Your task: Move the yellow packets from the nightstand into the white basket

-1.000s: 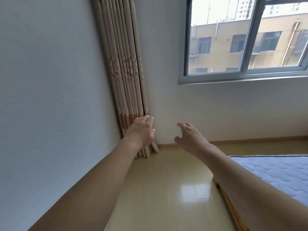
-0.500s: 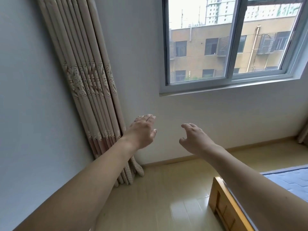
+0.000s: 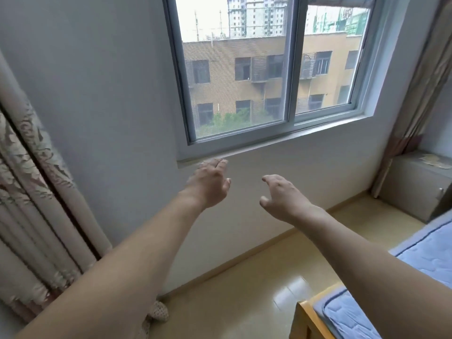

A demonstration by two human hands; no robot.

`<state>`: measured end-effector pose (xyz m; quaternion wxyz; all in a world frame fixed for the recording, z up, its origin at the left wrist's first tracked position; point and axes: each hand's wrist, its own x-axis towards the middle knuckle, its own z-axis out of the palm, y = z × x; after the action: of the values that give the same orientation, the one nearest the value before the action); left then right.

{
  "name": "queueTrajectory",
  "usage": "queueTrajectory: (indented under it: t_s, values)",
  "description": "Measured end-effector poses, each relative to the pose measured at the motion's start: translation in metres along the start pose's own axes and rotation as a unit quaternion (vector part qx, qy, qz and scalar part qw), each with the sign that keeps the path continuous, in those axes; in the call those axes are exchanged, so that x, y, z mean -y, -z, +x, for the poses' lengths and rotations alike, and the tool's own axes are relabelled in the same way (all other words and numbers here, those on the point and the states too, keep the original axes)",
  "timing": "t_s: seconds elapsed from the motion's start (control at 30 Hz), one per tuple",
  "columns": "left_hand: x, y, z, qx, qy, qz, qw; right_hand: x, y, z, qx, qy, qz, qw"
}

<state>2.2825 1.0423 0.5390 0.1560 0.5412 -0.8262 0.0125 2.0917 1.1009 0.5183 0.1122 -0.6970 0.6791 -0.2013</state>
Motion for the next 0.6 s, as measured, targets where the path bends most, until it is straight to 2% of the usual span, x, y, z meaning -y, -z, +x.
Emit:
queueTrajectory:
  t_s: [0.17,0.6]
  values:
    - [-0.010,-0.047,0.115,0.016,-0.061,-0.006,0.998,-0.075,0.005,0.094,-0.004,-0.081,-0.012,0.997]
    - [-0.077,-0.127,0.404,0.005,-0.192,-0.010,0.981,-0.231,0.045,0.315,-0.068,-0.154,0.012,0.986]
